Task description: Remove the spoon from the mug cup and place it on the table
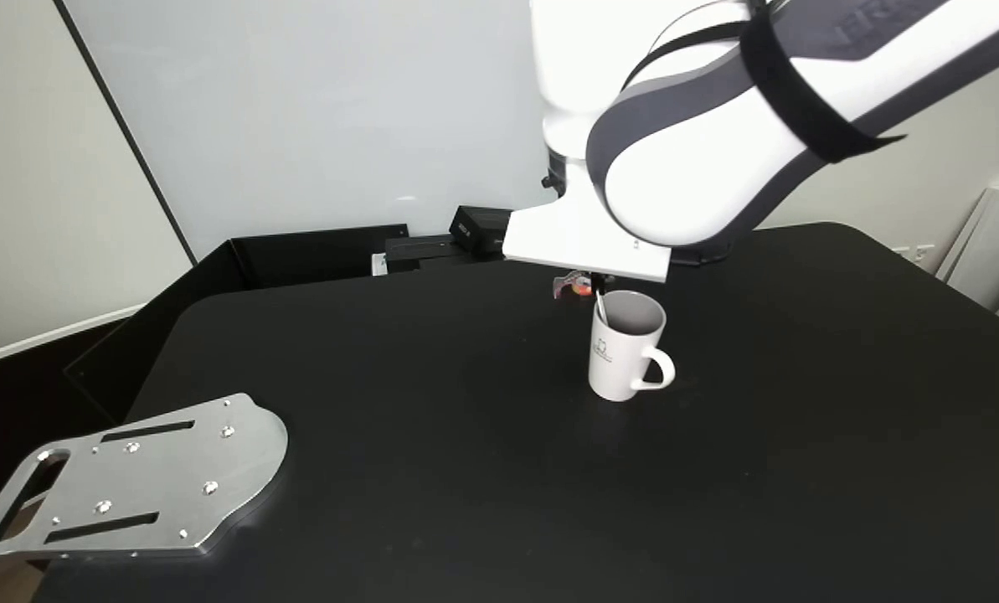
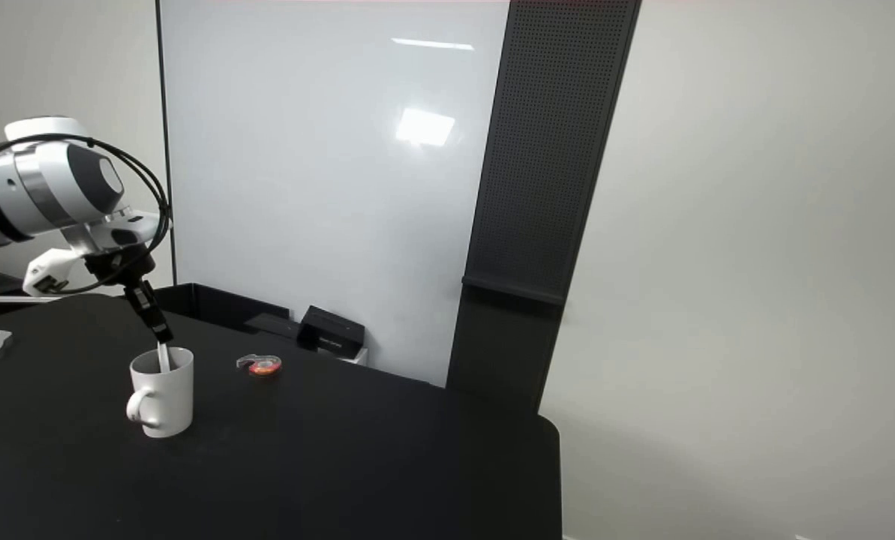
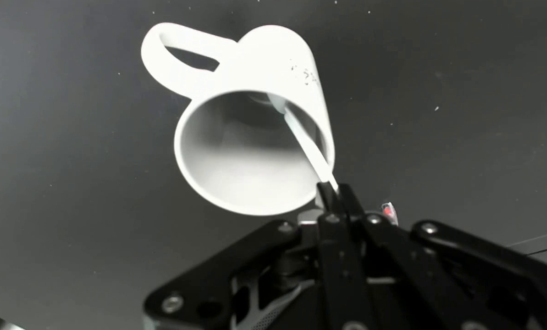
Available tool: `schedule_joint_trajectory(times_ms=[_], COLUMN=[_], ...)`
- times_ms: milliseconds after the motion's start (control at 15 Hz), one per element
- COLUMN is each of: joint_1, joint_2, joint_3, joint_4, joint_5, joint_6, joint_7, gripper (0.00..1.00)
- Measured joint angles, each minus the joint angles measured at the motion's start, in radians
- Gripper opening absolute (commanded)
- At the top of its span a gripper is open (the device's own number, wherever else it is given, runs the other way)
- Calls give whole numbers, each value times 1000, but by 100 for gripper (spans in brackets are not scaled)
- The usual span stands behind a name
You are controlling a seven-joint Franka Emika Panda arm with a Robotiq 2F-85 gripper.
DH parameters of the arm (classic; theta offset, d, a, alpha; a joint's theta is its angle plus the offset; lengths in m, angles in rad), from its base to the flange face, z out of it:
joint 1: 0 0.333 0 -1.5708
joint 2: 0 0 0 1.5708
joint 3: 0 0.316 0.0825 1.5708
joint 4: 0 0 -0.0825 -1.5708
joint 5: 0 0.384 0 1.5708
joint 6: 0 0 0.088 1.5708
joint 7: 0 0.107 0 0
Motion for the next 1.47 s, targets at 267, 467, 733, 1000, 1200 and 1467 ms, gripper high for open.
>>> schedule_joint_trajectory(times_ms=[267,467,733,1000,1200,1467], joint_1=[0,-1,-10,-37,-69,-121], joint_2=[-28,-67,-133,-206,-248,-266], joint_3=[-8,-8,-6,-5,-3,-11], joint_4=[22,30,32,33,31,8], joint_5=[4,20,53,72,78,74], joint_6=[0,-17,-51,-93,-129,-152], joint_7=[-10,-32,-77,-127,-177,-198], gripper=[1,1,1,1,1,1])
